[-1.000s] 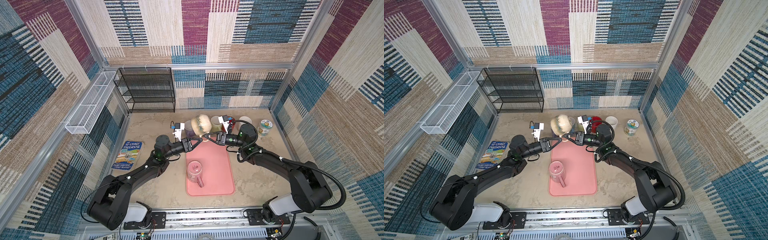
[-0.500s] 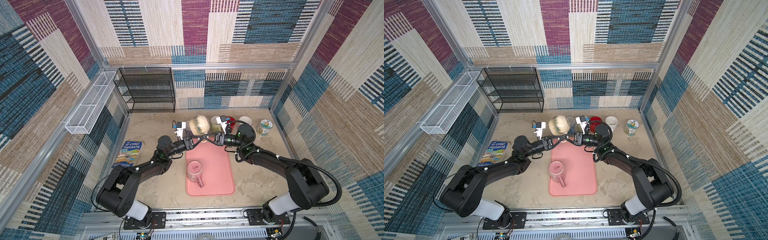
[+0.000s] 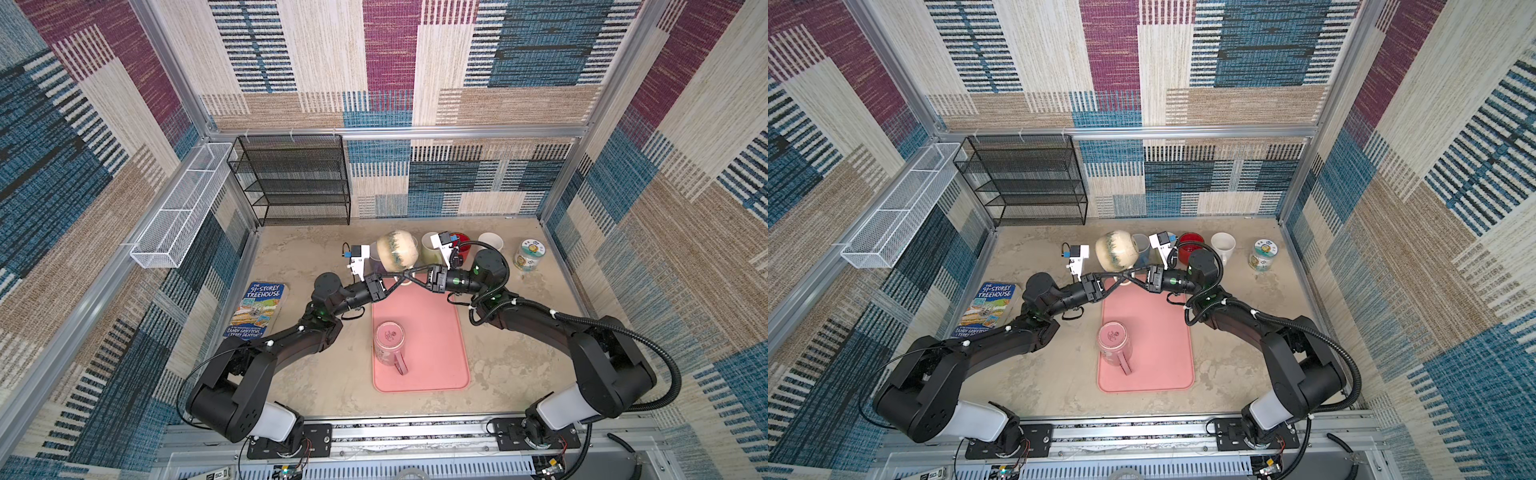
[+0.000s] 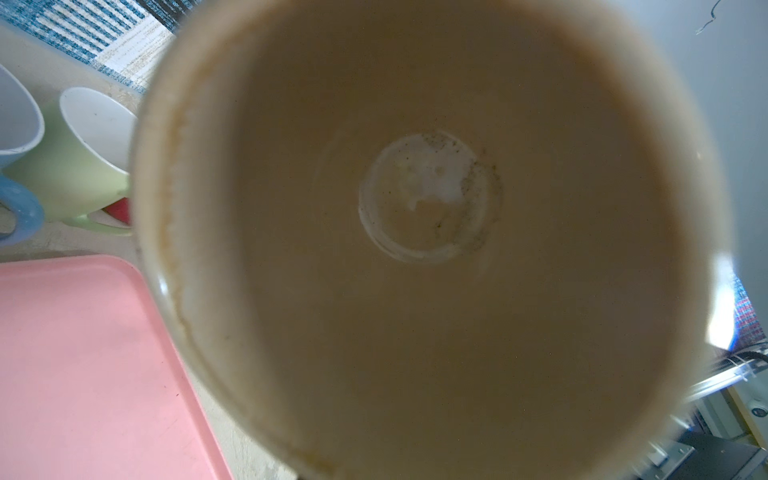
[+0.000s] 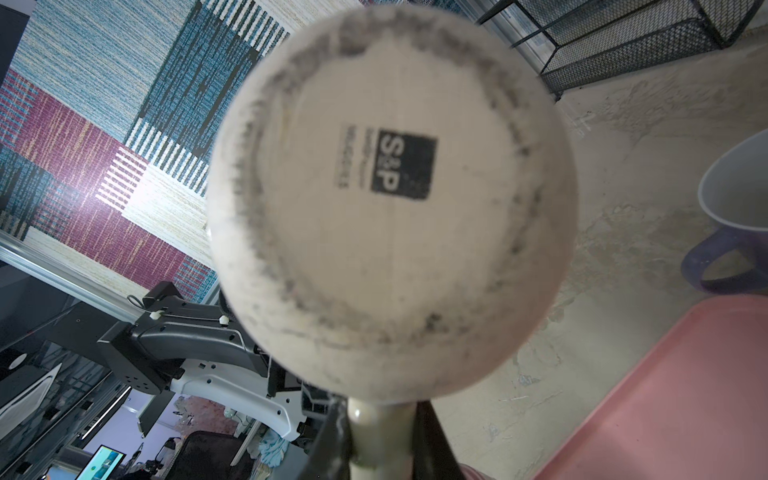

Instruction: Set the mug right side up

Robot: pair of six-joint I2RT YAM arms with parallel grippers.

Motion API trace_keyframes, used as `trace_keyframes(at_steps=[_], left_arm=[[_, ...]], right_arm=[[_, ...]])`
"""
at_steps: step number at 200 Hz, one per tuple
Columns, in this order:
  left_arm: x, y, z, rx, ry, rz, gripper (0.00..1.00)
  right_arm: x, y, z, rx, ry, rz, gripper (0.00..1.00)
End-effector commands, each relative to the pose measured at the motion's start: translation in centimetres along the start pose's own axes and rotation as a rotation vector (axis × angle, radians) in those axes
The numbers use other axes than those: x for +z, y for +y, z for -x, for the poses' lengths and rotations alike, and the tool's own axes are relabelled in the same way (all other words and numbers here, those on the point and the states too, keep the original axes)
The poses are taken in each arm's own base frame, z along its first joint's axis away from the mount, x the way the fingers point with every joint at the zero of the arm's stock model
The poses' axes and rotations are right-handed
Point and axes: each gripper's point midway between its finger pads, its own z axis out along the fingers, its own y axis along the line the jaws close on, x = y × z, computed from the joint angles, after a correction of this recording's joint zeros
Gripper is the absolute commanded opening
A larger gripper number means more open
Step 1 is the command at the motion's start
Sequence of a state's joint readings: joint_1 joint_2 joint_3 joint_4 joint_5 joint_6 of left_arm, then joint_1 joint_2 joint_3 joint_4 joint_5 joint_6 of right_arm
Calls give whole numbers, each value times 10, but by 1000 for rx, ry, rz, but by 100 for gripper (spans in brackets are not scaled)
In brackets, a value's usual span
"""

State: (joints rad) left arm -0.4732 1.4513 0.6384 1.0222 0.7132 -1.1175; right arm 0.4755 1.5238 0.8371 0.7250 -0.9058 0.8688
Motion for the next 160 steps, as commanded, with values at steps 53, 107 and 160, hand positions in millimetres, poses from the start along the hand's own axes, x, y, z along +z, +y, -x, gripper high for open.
trace_keyframes(at_steps=[53,107,160], left_arm=[[-14,1,1,95,-54,52,0],[-17,0,1,113,-59,71,0],[-35,12,2,149,-65,225,0]], right_arm=[[-1,3,5,-75,0,-21,35],[0,-3,4,-75,12,-42,53],[-4,-18,-2,-86,32,-133,62]])
